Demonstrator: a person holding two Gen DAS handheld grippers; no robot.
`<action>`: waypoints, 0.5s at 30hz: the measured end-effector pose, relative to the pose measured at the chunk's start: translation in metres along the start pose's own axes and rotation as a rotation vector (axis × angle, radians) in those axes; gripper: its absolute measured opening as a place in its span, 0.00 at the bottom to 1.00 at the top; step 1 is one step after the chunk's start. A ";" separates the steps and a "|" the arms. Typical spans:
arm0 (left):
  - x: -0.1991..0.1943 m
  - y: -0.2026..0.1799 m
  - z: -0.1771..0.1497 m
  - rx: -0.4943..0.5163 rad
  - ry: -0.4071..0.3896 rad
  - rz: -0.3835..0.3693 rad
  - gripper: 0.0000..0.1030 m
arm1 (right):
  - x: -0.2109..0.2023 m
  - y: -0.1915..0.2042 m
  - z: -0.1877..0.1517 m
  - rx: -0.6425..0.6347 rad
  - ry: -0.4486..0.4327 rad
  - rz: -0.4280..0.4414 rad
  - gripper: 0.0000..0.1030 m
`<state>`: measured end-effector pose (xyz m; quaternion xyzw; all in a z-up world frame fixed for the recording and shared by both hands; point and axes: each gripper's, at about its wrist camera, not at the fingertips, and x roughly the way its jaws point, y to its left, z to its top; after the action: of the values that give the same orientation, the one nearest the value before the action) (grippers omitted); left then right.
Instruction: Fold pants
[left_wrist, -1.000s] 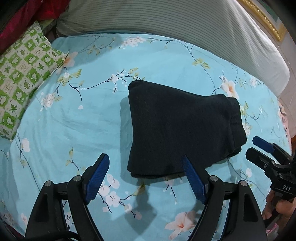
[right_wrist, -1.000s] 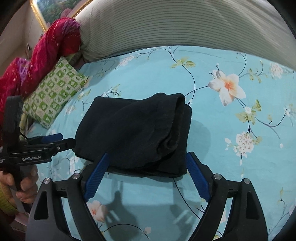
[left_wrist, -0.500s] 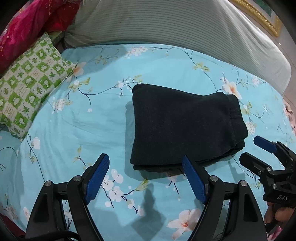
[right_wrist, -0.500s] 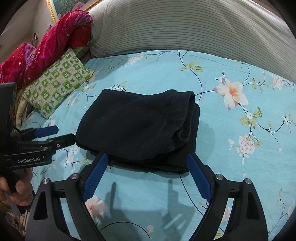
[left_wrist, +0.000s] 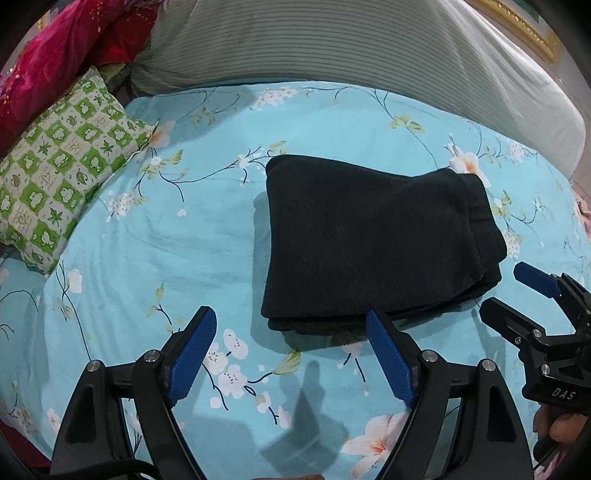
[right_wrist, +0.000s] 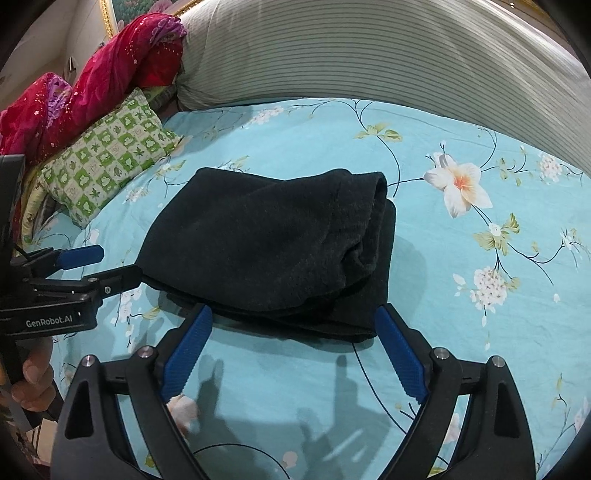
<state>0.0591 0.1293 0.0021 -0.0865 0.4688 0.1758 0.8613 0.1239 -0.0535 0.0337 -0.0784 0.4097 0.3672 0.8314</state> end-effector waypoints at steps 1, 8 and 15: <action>0.001 -0.001 -0.001 0.004 0.002 0.000 0.81 | 0.001 0.000 0.000 -0.001 0.000 -0.002 0.87; 0.002 -0.006 -0.003 0.025 -0.015 0.016 0.82 | 0.003 0.002 -0.003 -0.021 -0.015 -0.014 0.87; 0.004 -0.008 -0.005 0.036 -0.021 0.021 0.82 | 0.007 0.003 -0.002 -0.016 -0.012 -0.003 0.87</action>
<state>0.0601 0.1213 -0.0042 -0.0643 0.4637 0.1775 0.8656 0.1234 -0.0489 0.0276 -0.0837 0.4016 0.3695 0.8338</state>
